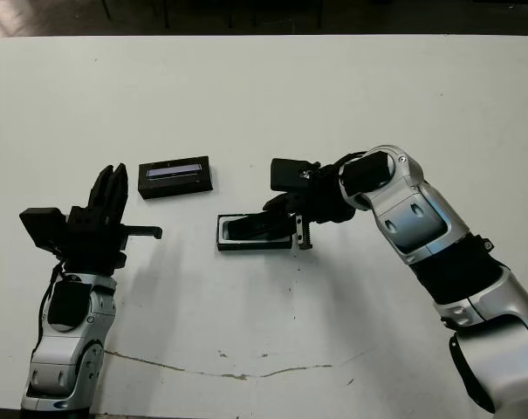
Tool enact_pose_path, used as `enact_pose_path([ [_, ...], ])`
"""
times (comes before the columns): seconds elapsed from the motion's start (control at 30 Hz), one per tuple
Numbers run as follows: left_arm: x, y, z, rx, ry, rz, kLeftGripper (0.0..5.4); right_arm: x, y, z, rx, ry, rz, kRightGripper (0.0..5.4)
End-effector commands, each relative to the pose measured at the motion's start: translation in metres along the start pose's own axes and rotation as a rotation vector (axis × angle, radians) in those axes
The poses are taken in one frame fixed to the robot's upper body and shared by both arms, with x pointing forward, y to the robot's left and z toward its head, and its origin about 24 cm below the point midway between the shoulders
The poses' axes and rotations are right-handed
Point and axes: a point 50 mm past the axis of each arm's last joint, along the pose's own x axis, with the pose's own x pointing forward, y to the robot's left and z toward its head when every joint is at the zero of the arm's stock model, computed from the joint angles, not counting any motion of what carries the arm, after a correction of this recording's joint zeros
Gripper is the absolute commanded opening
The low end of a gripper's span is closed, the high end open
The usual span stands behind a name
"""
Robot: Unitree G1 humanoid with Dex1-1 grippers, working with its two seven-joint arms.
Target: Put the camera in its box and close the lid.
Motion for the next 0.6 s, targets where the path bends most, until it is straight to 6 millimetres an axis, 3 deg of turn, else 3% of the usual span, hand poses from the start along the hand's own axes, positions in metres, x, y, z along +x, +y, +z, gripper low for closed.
enact_pose_path([
  [0.03,-0.005,0.001,-0.008,-0.003,0.049,0.013,0.0,0.013,0.008,0.0,0.008,0.022,0.071,0.19],
  [0.6,-0.006,0.001,-0.009,-0.012,0.051,0.023,0.0,0.027,0.014,0.002,-0.045,0.02,0.103,0.19],
])
